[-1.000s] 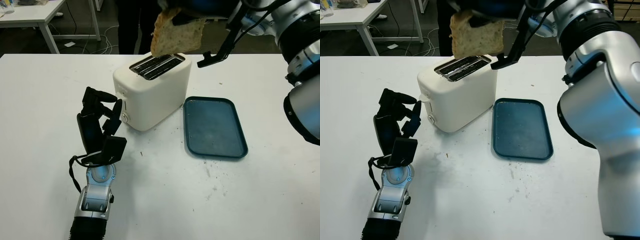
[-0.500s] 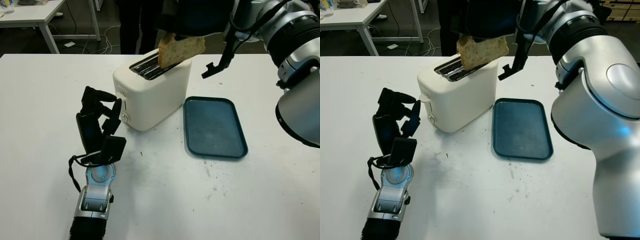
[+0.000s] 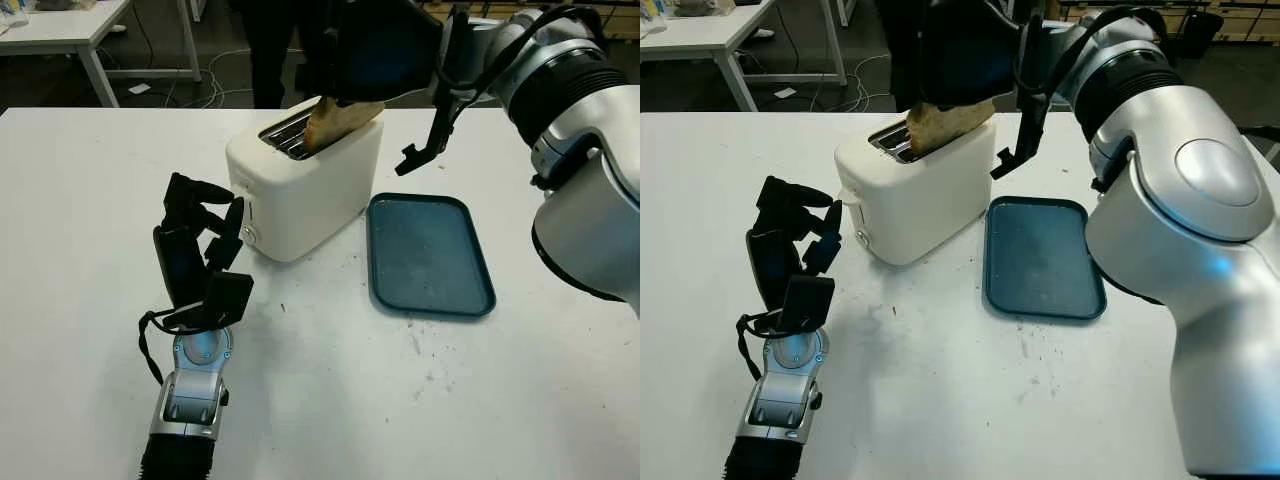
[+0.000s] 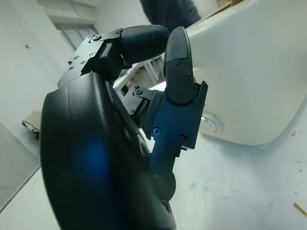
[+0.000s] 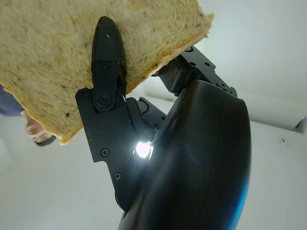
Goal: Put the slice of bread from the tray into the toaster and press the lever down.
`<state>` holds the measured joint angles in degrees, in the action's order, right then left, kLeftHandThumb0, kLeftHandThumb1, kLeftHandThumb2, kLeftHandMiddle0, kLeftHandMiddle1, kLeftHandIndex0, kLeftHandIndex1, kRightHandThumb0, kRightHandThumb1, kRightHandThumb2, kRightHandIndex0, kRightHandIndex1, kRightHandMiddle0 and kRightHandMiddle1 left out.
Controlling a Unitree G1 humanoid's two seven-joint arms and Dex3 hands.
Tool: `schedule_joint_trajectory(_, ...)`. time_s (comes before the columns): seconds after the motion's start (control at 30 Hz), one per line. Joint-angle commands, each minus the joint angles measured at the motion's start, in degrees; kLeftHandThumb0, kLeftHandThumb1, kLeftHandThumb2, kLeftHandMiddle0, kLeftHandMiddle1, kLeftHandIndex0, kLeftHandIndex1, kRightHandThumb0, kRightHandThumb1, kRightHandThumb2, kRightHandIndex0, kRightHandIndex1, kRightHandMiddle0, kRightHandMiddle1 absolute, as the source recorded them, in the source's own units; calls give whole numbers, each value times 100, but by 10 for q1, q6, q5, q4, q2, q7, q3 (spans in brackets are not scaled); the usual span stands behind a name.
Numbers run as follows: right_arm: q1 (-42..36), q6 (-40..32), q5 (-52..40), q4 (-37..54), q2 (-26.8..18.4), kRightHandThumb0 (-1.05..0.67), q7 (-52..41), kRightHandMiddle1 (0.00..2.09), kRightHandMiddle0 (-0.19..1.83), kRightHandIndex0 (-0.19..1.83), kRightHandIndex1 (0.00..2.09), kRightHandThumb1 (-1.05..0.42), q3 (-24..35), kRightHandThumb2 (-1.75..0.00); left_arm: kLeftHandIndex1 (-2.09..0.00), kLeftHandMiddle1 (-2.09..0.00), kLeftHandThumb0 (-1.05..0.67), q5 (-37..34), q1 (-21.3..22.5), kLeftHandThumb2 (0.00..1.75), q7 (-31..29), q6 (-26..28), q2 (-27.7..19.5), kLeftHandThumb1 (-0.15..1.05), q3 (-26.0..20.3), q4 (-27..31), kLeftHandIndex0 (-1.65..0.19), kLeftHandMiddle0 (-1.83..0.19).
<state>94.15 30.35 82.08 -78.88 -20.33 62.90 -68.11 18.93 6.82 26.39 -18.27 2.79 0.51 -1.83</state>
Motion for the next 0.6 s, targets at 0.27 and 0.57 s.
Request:
schedule_joint_trajectory(0.27,-8,10,-12,-6,23,-58,-4,175,83,121,175,-92,-2,-64,-173,-175,-40,17,-8,38,10,4,4,92,1,6,-37,-73)
schedule_joint_trajectory(0.57,-13,6,-41,-6,18,-58,-44,175,87,121,175,-92,27,-62,-173,-175,-40,14,-10,39,7,5,6,92,2,10,-36,-72)
